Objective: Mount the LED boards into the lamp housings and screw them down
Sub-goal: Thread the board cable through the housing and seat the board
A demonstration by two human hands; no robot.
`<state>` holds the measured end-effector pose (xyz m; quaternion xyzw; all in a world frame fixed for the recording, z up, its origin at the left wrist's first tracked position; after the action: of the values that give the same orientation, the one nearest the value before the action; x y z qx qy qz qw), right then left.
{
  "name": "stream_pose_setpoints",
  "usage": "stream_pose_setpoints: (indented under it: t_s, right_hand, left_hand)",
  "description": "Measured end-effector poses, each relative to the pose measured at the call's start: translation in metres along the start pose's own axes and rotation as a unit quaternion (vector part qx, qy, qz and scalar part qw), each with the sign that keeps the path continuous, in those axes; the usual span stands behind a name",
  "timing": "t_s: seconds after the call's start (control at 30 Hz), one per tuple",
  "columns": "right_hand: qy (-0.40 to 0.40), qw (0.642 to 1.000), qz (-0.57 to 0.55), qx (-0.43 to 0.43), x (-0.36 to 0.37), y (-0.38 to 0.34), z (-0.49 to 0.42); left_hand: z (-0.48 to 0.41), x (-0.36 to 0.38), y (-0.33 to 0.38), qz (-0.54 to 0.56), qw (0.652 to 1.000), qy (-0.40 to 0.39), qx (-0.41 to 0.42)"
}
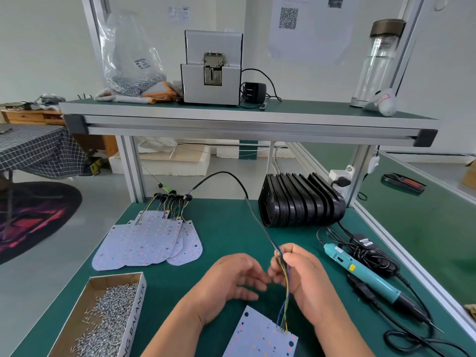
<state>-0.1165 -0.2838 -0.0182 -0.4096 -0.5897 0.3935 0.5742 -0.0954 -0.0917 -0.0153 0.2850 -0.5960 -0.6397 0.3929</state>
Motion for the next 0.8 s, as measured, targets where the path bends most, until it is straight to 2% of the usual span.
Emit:
stream_pose_setpoints:
  t_s: [0.07, 0.17, 0.27, 0.33, 0.43, 0.5, 0.63, 0.8]
  right_hand:
    - [-0.019, 0.999, 0.007, 0.025, -0.002, -0.002, 0.003]
    - [-0.126, 0.989, 0.053, 0.062, 0.002, -0.001, 0.014]
    - [-0.244, 0.956, 0.105, 0.126, 0.004, 0.0, 0.027]
    - [-0.272, 0.945, 0.126, 0.134, 0.001, -0.002, 0.029]
    - [-0.198, 0.961, 0.165, 0.099, -0.013, -0.013, 0.023]
    - [-0.126, 0.97, 0.203, 0.052, -0.025, -0.02, 0.017]
    - [-0.065, 0.971, 0.232, -0.009, -0.036, -0.024, 0.01]
    - [-0.047, 0.964, 0.26, -0.024, -0.043, -0.022, 0.01]
  left_hand:
    - [-0.007, 0.001, -0.004, 0.021, 0.997, 0.072, -0.013]
    - [-0.016, 0.004, -0.007, 0.081, 0.991, 0.106, -0.005]
    - [-0.019, 0.002, -0.003, 0.23, 0.966, 0.114, 0.027]
    - [-0.02, -0.007, 0.0, 0.31, 0.939, 0.14, 0.049]
    - [-0.017, -0.022, 0.004, 0.376, 0.908, 0.167, 0.081]
    - [-0.014, -0.028, 0.007, 0.378, 0.903, 0.173, 0.109]
    - [-0.009, -0.027, 0.011, 0.294, 0.927, 0.185, 0.141]
    - [-0.004, -0.026, 0.014, 0.2, 0.94, 0.202, 0.186]
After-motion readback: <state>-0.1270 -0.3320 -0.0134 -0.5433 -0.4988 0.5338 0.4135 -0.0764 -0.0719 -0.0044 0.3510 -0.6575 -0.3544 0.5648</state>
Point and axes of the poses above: each hand's wrist, its own z-axis away from the middle knuckle, its own x-axis out of the palm, y = z × x, the point moved 2 cm from there along -z, towards the middle knuckle, and after that the axes turned 6 degrees about -z, right-handed, at the moved point
